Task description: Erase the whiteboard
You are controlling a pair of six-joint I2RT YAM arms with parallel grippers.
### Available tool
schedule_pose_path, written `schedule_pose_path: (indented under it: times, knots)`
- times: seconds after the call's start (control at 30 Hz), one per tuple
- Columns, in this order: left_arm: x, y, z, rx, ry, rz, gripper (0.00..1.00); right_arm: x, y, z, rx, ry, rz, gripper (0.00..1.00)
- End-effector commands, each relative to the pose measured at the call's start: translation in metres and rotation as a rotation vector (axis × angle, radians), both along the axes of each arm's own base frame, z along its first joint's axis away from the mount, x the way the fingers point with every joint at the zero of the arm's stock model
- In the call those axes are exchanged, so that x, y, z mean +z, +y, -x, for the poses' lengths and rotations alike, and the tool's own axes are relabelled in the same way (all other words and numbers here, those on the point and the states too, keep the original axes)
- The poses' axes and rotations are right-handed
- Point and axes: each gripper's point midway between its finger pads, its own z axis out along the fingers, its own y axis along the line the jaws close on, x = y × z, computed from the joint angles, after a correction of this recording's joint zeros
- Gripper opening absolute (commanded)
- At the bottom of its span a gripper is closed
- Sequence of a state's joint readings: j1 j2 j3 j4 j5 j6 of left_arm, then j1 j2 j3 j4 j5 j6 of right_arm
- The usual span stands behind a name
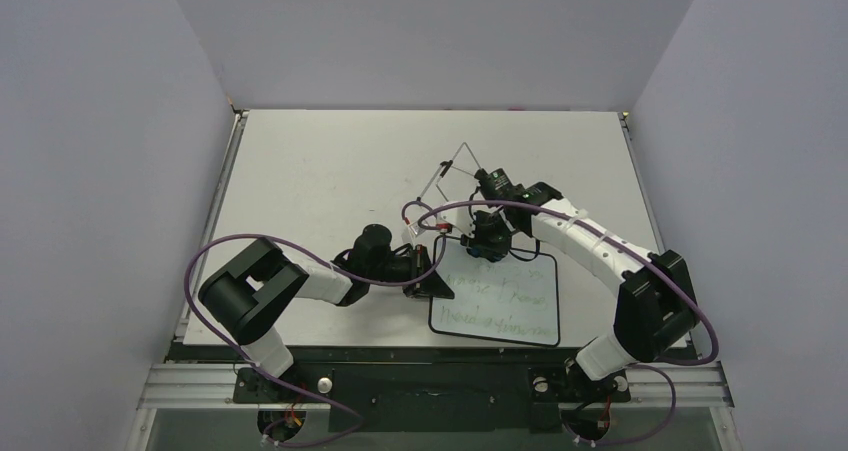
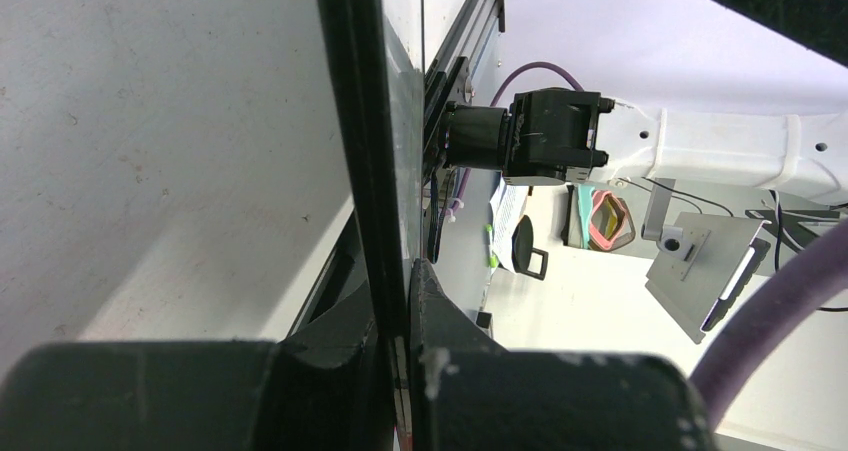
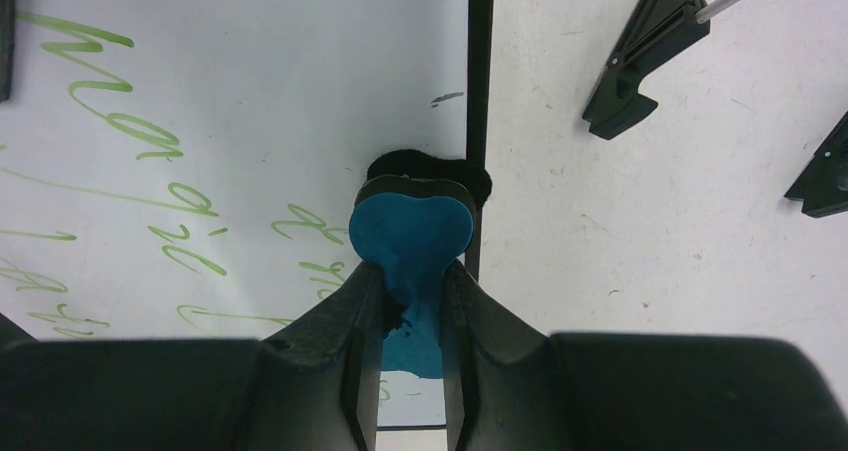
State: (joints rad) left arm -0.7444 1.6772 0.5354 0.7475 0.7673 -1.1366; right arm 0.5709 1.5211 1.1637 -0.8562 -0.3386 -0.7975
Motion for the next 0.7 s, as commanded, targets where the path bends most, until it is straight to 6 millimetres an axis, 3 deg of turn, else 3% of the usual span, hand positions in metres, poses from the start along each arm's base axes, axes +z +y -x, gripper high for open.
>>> schedule_pose_path:
  times: [0.0, 0.1, 0.17, 0.23, 0.33, 0.4, 0.53, 0.67]
  knots:
    - [0.027, -0.008, -0.005, -0.026, -0.149, 0.086, 0.0, 0.011, 0.007, 0.003, 0.025, -0.038, -0.021, 0.0]
    - [0.027, -0.008, -0.005, -0.025, -0.148, 0.086, 0.0, 0.007, 0.013, 0.031, 0.166, 0.024, -0.004, 0.0]
    - [0.028, -0.008, -0.005, -0.025, -0.149, 0.088, 0.0, 0.009, 0.016, 0.034, 0.185, 0.043, -0.013, 0.0]
    - [0.028, -0.007, -0.004, -0.024, -0.15, 0.088, 0.0, 0.012, 0.012, 0.024, 0.129, 0.03, -0.019, 0.0]
    - [0.028, -0.006, -0.003, -0.023, -0.153, 0.089, 0.0, 0.014, -0.009, -0.014, -0.089, -0.068, -0.014, 0.0]
    - [0.028, -0.006, -0.003, -0.022, -0.154, 0.09, 0.0, 0.017, -0.021, -0.026, -0.17, -0.103, -0.012, 0.0]
    - [0.028, -0.006, -0.003, -0.024, -0.154, 0.091, 0.0, 0.021, -0.022, -0.025, -0.18, -0.09, -0.038, 0.0]
    - [0.029, -0.006, -0.002, -0.023, -0.158, 0.093, 0.0, 0.042, -0.013, -0.011, -0.125, -0.03, -0.176, 0.0]
